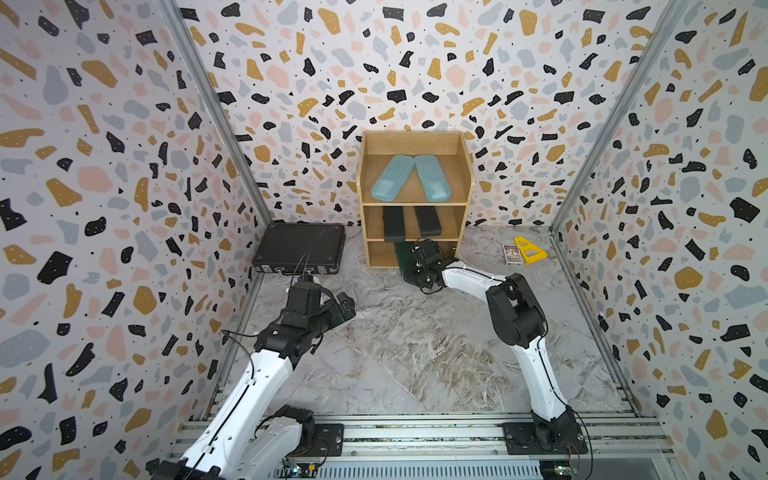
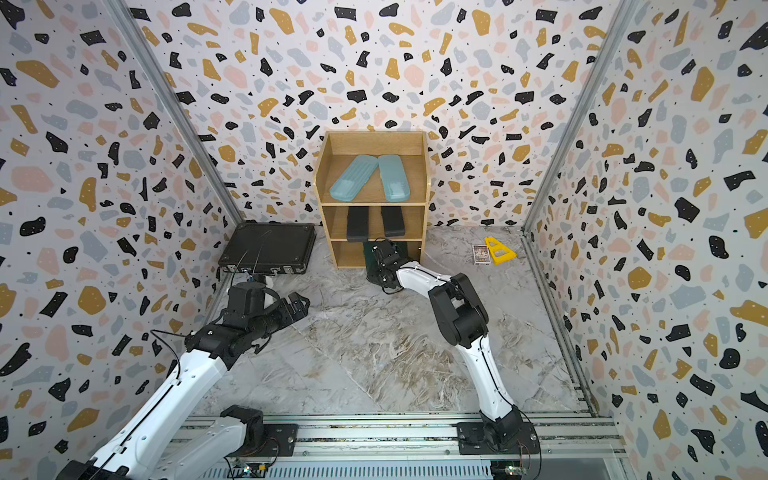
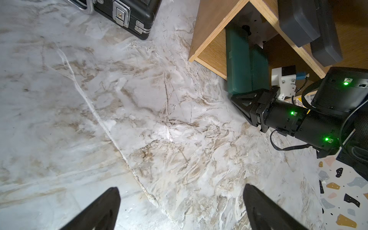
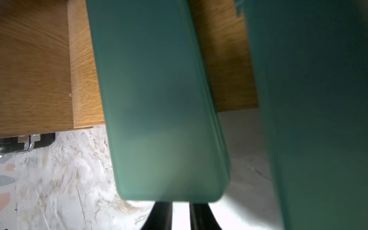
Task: Place the pencil cases on the shelf according to color
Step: Place the pencil case on the shelf, then reset both arms
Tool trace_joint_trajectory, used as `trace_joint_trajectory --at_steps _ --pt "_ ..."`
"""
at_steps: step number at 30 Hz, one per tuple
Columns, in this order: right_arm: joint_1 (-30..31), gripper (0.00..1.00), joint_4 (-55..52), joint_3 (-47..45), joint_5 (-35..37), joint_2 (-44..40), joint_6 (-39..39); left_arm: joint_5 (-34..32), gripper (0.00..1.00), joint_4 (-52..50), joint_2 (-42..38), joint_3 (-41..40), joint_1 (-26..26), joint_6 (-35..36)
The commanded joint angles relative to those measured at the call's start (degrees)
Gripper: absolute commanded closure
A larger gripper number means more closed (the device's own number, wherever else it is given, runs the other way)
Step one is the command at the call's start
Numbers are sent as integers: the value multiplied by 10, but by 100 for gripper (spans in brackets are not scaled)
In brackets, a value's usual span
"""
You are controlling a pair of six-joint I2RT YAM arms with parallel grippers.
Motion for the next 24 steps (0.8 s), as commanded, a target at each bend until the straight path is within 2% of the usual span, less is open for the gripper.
trace_joint_trajectory --at_steps 1,9,15,18,20,24 --pt "-1 71 25 -47 -15 -54 4 -23 0 12 -16 -4 3 9" --pt "1 42 58 -223 -24 -227 -46 -96 0 8 -45 3 3 16" --pt "4 35 9 -317 7 -387 -125 -174 0 18 -61 7 4 78" --pt "4 32 -31 -365 64 -471 -181 -199 0 83 -75 -22 3 127" --pt "4 31 -56 -390 106 -523 -228 -245 0 119 -84 -48 2 149" --pt "4 23 -109 -431 256 -611 -319 -332 0 214 -77 -101 2 230"
